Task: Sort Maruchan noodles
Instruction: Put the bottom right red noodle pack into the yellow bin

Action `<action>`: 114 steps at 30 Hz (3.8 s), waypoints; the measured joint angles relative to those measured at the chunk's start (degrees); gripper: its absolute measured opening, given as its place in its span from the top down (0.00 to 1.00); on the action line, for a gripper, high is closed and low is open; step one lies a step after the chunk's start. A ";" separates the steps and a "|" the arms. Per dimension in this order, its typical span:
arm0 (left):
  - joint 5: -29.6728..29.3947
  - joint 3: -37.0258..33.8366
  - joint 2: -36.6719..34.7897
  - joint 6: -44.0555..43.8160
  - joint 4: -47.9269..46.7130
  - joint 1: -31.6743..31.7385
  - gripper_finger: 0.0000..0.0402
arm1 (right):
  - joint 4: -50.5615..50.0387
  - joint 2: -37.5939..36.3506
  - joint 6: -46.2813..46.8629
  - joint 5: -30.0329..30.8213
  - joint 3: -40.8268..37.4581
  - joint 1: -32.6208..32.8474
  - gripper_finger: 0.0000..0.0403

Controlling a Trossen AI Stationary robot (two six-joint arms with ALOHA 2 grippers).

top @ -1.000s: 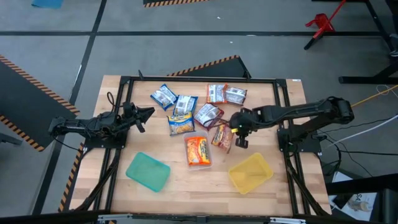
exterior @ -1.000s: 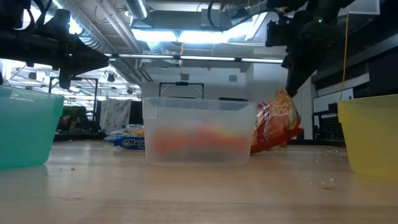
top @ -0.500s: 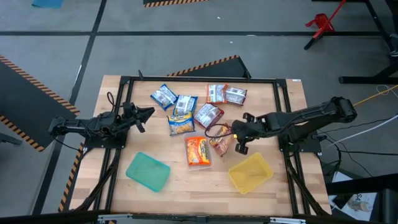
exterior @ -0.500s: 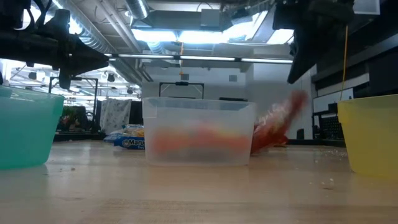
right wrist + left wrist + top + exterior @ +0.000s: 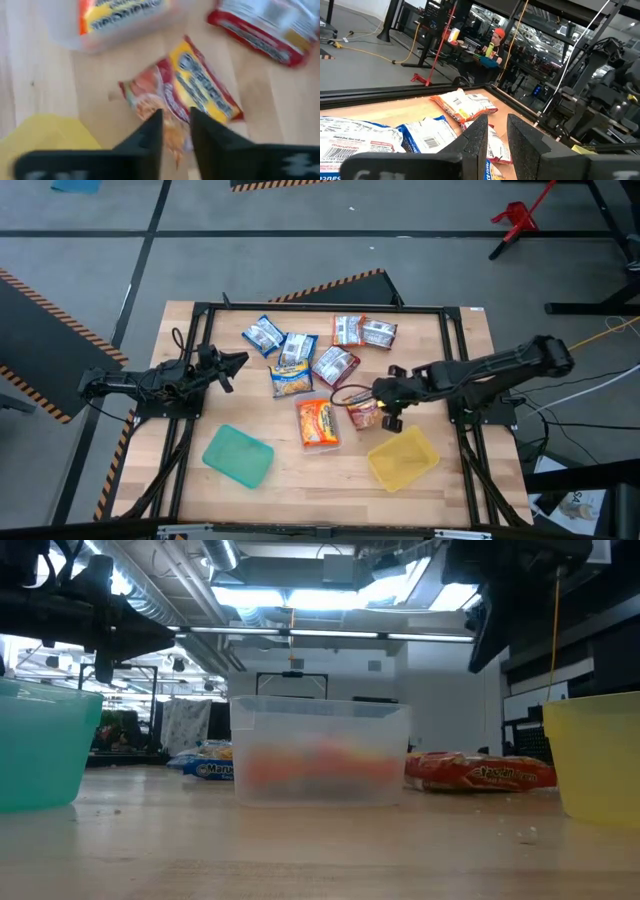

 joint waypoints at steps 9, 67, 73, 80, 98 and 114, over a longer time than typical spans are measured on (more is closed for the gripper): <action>-0.97 0.00 0.00 0.02 0.00 -0.01 0.83 | 17.20 10.31 -10.29 0.11 0.07 -3.96 0.21; -1.08 0.00 0.02 0.52 -0.07 0.01 0.83 | 17.22 17.83 -2.27 -3.97 -0.07 -9.25 1.00; -1.06 0.00 0.02 0.52 -0.07 0.01 0.83 | 12.78 8.99 3.55 -5.66 -0.04 -7.71 1.00; -1.15 0.00 0.01 0.55 -0.07 0.00 0.83 | 5.66 -1.71 11.49 -5.36 -0.02 -1.15 1.00; -1.15 0.00 0.02 0.11 -0.07 0.01 0.83 | -0.02 -2.60 22.16 3.44 -0.02 22.51 1.00; -1.50 0.00 0.01 -0.50 -0.07 0.01 0.83 | -0.59 4.35 18.44 -3.51 0.00 24.16 1.00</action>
